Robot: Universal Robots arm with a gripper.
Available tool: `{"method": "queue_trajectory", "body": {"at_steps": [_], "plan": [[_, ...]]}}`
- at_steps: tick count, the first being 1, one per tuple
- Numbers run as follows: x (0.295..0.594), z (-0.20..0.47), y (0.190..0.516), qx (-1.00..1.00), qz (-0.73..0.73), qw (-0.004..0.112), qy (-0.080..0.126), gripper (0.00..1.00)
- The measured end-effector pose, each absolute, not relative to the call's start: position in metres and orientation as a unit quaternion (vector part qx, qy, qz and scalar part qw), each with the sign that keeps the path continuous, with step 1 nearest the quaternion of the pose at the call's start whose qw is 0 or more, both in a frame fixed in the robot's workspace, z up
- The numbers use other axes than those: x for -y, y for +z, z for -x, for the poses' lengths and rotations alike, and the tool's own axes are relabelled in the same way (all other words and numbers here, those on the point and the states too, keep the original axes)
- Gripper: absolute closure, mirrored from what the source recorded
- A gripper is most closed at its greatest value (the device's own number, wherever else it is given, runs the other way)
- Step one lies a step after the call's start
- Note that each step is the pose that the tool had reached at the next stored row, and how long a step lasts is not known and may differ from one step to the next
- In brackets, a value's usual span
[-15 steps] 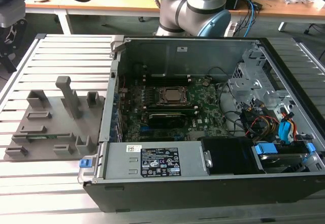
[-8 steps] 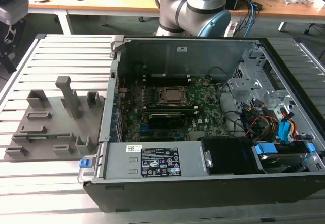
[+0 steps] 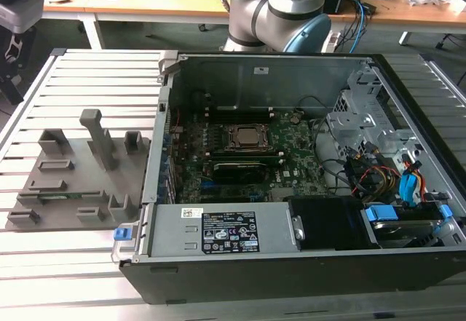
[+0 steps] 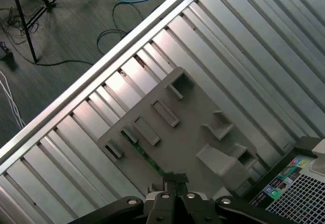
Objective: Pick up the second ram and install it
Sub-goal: 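Pick up the second ram and move it above second insertion slot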
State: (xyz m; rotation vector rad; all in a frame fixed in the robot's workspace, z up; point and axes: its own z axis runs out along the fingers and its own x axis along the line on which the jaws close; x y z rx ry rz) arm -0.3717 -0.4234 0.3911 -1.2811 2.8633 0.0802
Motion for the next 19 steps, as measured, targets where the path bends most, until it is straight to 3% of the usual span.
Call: {"method": "queue_trajectory", "body": {"at_steps": [19], "plan": [[0.4235,0.3716,0.3911,-0.848,0.53,-0.002,0.025,0.89]]}}
